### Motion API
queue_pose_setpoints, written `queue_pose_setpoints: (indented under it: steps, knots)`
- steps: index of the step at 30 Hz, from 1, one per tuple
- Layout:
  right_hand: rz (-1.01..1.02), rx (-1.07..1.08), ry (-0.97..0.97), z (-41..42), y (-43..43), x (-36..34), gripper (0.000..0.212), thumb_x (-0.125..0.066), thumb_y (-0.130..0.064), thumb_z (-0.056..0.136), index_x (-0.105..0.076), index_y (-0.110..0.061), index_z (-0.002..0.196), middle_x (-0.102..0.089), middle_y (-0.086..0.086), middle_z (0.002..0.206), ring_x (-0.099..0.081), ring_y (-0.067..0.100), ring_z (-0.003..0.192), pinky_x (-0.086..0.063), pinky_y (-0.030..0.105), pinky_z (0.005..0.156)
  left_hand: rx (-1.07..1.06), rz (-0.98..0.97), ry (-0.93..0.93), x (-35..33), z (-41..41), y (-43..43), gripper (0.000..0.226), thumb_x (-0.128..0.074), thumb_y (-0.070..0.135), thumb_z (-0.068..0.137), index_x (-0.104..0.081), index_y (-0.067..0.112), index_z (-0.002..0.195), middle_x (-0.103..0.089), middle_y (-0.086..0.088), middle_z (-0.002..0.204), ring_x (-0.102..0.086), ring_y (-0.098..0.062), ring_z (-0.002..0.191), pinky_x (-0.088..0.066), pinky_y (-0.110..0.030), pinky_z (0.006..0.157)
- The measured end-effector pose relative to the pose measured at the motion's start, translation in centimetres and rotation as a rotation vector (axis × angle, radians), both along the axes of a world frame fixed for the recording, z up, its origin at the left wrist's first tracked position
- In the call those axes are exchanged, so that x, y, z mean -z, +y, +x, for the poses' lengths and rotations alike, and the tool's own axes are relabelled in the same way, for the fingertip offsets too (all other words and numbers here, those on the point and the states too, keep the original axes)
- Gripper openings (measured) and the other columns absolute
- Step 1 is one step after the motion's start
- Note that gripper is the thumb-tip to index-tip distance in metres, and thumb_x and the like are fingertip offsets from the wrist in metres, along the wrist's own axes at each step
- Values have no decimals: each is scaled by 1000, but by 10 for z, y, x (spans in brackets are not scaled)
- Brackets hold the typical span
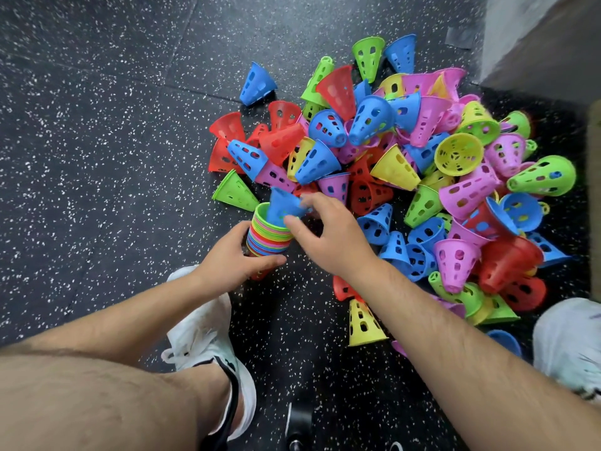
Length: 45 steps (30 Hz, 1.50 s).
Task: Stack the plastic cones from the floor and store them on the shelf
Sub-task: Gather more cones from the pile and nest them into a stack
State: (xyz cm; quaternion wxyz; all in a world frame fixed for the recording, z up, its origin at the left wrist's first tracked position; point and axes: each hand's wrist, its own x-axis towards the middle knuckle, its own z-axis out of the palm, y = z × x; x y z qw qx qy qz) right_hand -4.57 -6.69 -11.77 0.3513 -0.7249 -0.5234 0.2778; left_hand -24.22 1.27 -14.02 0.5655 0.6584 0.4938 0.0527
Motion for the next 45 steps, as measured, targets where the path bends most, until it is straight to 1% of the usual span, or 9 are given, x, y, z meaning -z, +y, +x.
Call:
queue_pose_setpoints:
  steps: [4,8,17,22,27,30,34,40,45]
  knots:
    - [-95,-77,91,1,-12,0,36,-61,-57,86,-56,-31,110,-60,-10,120,-50,8,118,-45,34,101,22,-26,-6,1,11,0,71,-95,53,58,-63,31,117,-76,11,102,-72,-6,94,-57,-28,84]
    - [-85,-13,99,16,-13,4,39,-51,-56,94,-58,-28,120,-60,-13,118,-49,4,117,-47,36,99,40,-31,13,2,17,-4,61,-95,36,66,-62,26,116,-75,9,101,-71,-4,91,-55,-16,74]
    - [-160,-52,-241,44,6,25,25,-52,-16,97,-71,-18,114,-51,-4,145,-44,25,121,-43,40,101,41,-64,19,3,22,2,73,-97,53,57,-62,28,116,-76,10,103,-73,-8,94,-57,-31,89]
    - [-253,-127,-390,39,21,27,40,-50,-22,98,-59,-18,137,-45,-8,153,-39,26,121,-39,42,105,23,-69,25,0,19,3,59,-94,32,68,-61,21,115,-75,6,97,-68,1,79,-56,-18,69]
    - [-12,104,-237,34,17,24,37,-58,-35,98,-65,-10,126,-61,-1,131,-46,24,117,-41,35,104,9,-87,20,2,14,4,61,-94,28,69,-61,22,120,-76,5,102,-71,-5,85,-59,-20,73]
    - [-6,183,-158,35,17,19,59,-66,-57,87,-62,-9,121,-57,0,122,-47,17,113,-37,24,101,27,-86,20,4,11,4,59,-94,28,70,-61,22,118,-76,4,102,-70,-6,85,-57,-21,74]
    - [80,258,-73,35,21,9,61,-78,-57,77,-60,-11,113,-55,-4,110,-54,16,109,-46,31,96,24,-77,13,3,9,3,58,-94,29,69,-61,20,116,-76,5,100,-69,0,80,-55,-15,72]
    - [53,314,142,23,34,-11,64,-79,-59,72,-60,-22,120,-65,-9,111,-61,5,100,-51,27,90,-13,-83,-4,4,-2,6,76,-94,57,54,-61,30,117,-75,12,106,-73,-9,97,-59,-36,91]
    - [-86,48,151,10,45,-26,30,-71,-58,80,-68,-37,101,-70,-15,93,-63,3,92,-53,29,83,-47,-62,-27,2,-6,6,65,-97,37,65,-61,29,119,-75,13,106,-71,-5,98,-56,-32,95]
